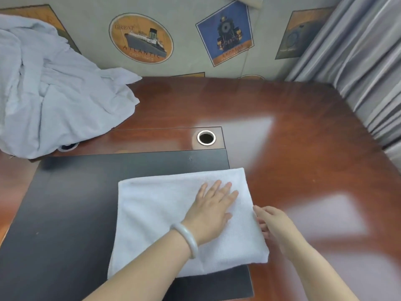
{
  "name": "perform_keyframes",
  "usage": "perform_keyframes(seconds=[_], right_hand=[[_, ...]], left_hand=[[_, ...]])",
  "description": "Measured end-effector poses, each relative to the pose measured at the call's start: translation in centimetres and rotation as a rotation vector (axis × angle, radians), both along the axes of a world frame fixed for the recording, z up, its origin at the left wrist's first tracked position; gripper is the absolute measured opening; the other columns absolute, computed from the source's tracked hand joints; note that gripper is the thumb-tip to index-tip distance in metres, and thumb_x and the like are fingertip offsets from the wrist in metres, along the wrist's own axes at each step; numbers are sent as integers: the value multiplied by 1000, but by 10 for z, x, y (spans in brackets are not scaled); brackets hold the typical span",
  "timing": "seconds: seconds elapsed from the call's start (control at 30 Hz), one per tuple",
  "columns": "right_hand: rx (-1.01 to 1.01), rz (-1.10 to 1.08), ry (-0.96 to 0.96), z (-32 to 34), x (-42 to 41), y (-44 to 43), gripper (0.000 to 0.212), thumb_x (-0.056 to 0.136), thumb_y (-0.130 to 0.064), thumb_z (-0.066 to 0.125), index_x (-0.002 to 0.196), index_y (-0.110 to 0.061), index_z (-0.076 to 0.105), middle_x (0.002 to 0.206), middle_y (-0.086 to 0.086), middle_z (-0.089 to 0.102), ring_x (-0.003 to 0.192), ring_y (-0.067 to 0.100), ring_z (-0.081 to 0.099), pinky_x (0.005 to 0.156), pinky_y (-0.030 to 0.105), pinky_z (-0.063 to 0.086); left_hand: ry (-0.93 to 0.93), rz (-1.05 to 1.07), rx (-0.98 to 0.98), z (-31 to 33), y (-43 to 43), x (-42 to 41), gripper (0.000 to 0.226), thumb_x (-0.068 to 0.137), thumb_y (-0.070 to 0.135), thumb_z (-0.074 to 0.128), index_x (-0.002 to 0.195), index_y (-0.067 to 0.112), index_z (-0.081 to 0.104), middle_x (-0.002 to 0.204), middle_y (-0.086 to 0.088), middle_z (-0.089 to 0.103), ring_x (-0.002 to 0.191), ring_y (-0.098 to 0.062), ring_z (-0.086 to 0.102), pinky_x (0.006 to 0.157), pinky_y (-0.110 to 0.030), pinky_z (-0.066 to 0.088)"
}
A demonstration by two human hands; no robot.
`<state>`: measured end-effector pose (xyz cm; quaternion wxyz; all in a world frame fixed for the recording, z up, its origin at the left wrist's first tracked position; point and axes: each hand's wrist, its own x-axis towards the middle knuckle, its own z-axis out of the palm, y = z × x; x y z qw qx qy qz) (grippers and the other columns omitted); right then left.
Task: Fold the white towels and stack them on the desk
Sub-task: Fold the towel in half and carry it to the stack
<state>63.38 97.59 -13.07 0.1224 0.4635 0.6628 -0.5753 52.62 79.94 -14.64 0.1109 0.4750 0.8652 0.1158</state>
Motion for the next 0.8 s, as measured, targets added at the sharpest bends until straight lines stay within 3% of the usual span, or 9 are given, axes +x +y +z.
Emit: perform_keyframes(seconds=[0.07,0.13,0.3,0.4,0.53,0.6,0.67,0.73,0.8], right_hand=[[9,43,-49,-5,23,-7,32,96,-37,59,93,-6,65,79,1,64,69,18,58,63,30,46],[70,64,-64,-11,39,-14,33,95,-36,59,89,-4,63,76,1,61,69,17,53,64,30,43],[224,44,-9,-17,47,-30,28,97,-29,54,80,-8,59,73,-1,59,69,15,49,62,30,38],[321,75,3,-18,48,-36,26,99,-31,52,84,-10,53,74,-1,57,67,15,48,58,27,37],[395,149,-33,-23,59,-38,23,99,-37,50,88,-17,47,72,-3,56,68,17,53,62,34,43],[424,194,-79,-17,56,-35,22,97,-39,52,91,-18,47,77,-4,59,75,19,57,70,39,49],[597,288,-87,-8,45,-33,17,97,-36,52,103,-20,51,93,-6,61,90,19,59,80,37,50],[862,336,78,-4,27,-35,27,98,-25,53,123,-15,54,118,-1,59,114,23,54,94,36,44],[1058,384,287,-1,-8,-46,37,96,-13,51,132,-8,55,136,7,55,129,27,49,105,40,39]], left_hand=[[-89,-24,-108,-4,24,0,60,103,43,35,156,33,10,165,5,-6,151,-27,-14,119,-54,-10],[-86,-31,-184,-8,37,-4,62,102,51,28,156,38,1,163,9,-19,146,-27,-28,116,-57,-17],[30,-55,-241,-27,34,-2,68,91,62,0,154,40,-11,160,9,-28,142,-26,-37,115,-59,-16],[104,-48,-230,-33,33,-1,67,92,62,-1,154,40,-10,161,9,-25,144,-26,-33,116,-58,-14],[81,-103,-251,-34,32,-2,69,89,65,-4,154,42,-9,161,10,-25,145,-25,-33,116,-59,-15],[49,-112,-242,-34,32,-4,69,90,65,-2,154,41,-12,160,11,-28,143,-24,-35,115,-58,-17],[-31,-127,-213,-29,34,-8,66,97,61,11,154,38,-14,159,14,-27,142,-19,-37,115,-55,-19],[-182,-103,-109,-19,30,-12,66,104,45,26,155,32,-14,161,15,-21,144,-13,-32,118,-51,-17],[-195,13,76,-12,19,-12,62,105,25,29,157,22,-5,163,9,-11,149,-10,-19,121,-45,-7]])
